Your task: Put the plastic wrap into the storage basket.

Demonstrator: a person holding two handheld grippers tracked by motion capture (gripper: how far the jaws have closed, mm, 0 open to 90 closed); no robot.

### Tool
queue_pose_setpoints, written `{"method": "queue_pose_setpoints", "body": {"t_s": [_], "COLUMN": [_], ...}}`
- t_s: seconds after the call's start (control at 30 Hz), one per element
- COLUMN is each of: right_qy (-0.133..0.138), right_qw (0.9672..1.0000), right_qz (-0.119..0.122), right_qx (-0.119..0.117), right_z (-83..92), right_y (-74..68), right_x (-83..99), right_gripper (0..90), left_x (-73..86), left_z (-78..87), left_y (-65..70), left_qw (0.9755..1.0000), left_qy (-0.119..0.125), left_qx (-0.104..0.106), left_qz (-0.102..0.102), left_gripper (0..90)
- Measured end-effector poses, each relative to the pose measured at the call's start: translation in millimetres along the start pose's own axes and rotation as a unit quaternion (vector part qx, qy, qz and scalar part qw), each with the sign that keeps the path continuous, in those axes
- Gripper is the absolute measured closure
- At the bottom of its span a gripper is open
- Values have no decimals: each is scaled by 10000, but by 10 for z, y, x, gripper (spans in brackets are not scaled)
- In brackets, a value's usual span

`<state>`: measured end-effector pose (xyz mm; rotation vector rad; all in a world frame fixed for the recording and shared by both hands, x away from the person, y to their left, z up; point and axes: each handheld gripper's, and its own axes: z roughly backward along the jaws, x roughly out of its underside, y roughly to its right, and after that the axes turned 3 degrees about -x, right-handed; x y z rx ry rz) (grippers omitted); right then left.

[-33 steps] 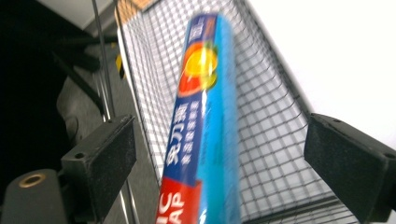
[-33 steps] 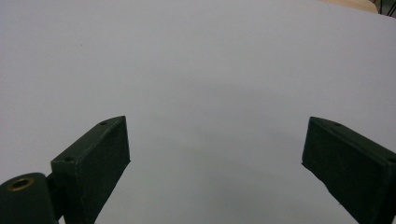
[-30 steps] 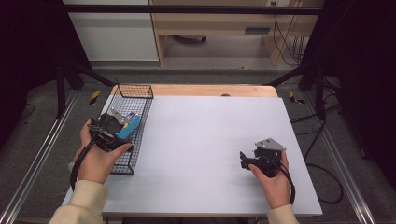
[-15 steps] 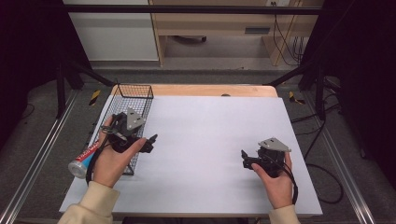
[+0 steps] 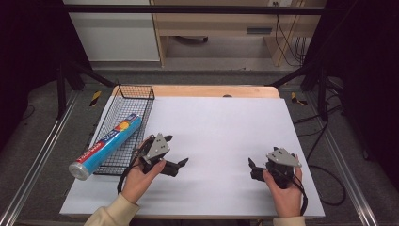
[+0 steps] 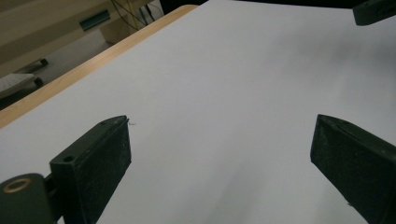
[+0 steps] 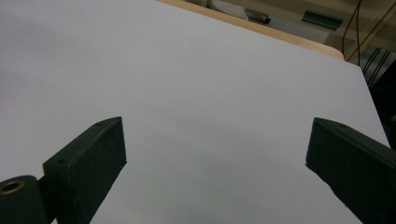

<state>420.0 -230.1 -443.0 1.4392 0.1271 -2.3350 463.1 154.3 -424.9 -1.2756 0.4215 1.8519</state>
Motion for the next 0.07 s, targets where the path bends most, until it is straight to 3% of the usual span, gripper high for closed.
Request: {"method": "queue_pose_setpoints", "body": {"t_s": [0.07], "right_qy": [-36], "right_qw": [9999], "right_qz": [-121], "right_qx": [99], "right_z": [21], "right_y": [17], "right_x": [115], "right_gripper": [54], "left_x": [49], "left_z": [11], "left_y": [5], "left_qw": [10000], "left_qy": [-62], "left_qx": [17], "left_qz": [-17], "left_gripper": [52]}}
